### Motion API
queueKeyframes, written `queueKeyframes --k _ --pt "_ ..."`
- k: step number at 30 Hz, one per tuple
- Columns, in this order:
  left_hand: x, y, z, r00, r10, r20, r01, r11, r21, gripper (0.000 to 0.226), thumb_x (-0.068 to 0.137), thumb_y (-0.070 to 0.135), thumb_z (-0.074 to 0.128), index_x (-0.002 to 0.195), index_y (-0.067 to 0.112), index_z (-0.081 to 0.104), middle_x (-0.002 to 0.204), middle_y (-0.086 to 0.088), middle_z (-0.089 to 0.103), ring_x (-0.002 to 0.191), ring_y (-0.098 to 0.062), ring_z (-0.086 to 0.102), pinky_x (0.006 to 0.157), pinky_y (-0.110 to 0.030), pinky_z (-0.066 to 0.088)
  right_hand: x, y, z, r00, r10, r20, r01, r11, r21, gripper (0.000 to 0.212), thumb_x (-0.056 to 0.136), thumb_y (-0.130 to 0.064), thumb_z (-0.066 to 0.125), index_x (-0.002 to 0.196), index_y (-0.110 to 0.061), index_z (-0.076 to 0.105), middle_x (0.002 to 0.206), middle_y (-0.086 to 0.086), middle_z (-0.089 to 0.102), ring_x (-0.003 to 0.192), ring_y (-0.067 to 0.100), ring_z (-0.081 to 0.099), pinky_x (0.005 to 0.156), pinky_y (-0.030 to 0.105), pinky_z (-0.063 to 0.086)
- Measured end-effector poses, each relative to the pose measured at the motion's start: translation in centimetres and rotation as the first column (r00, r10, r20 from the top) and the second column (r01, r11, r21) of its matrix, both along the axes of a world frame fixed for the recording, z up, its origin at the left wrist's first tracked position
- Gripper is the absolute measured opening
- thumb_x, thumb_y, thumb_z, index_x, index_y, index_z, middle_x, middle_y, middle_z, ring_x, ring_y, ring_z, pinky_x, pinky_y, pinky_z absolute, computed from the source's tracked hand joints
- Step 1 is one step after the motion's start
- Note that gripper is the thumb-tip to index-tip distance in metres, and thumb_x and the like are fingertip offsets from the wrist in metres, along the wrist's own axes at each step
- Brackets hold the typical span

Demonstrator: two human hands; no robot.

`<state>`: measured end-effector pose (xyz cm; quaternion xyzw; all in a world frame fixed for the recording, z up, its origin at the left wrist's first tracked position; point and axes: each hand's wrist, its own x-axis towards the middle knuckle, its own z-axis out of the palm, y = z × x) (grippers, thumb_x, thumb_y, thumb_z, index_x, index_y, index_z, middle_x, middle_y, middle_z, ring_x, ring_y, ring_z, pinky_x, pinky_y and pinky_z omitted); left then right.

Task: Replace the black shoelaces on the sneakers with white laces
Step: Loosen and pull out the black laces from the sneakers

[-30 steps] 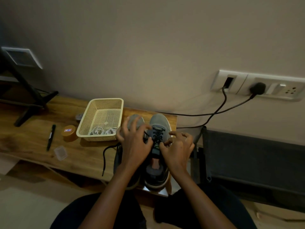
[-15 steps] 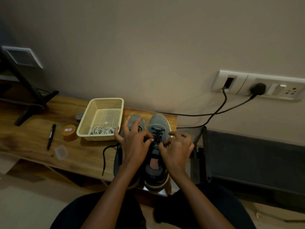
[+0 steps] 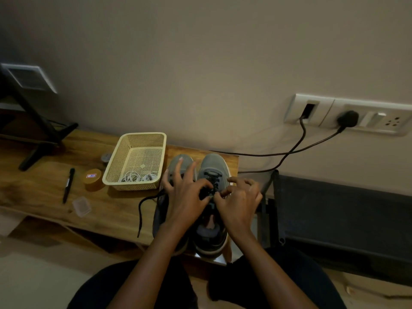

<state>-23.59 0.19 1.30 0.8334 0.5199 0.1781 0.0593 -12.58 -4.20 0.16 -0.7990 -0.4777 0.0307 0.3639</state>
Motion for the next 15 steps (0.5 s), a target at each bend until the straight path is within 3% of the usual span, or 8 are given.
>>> queueKeyframes --k 4,8,15 --pt "0.8 0.0 -0.5 1.0 0.011 -0.022 -0.01 1.0 0.025 0.01 0.073 0.032 0.076 0.078 0.028 0.069 0.145 0.002 0.043 0.141 -0.03 0.015 0.107 -0.048 -0.005 -0.1 0.0 0.0 1.0 -0.01 0.025 0.011 1.0 -0.011 0.011 0.071 -0.021 0.077 0.067 -0.012 0.072 0.116 0.0 0.064 0.115 0.026 0.041 0.09 0.035 0.028" --pt "0.6 -0.1 0.0 0.998 0.031 0.045 -0.034 0.998 0.058 0.003 0.081 0.032 0.068 0.081 0.029 0.068 0.145 0.009 0.04 0.141 -0.024 0.015 0.108 -0.045 -0.004 -0.4 -0.1 -0.1 0.997 -0.025 0.069 0.026 1.0 0.0 0.012 0.07 -0.021 0.077 0.064 -0.013 0.071 0.113 0.001 0.065 0.111 0.028 0.044 0.088 0.038 0.032" --pt "-0.9 0.3 0.8 0.945 0.202 0.257 -0.201 0.979 -0.03 0.007 0.087 0.025 0.06 0.081 0.026 0.057 0.137 0.006 0.042 0.132 -0.018 0.021 0.107 -0.04 0.005 -0.4 0.0 -0.4 0.998 -0.046 0.053 0.046 0.999 0.007 0.013 0.07 -0.02 0.076 0.063 -0.011 0.069 0.112 0.001 0.065 0.111 0.027 0.044 0.084 0.036 0.032"
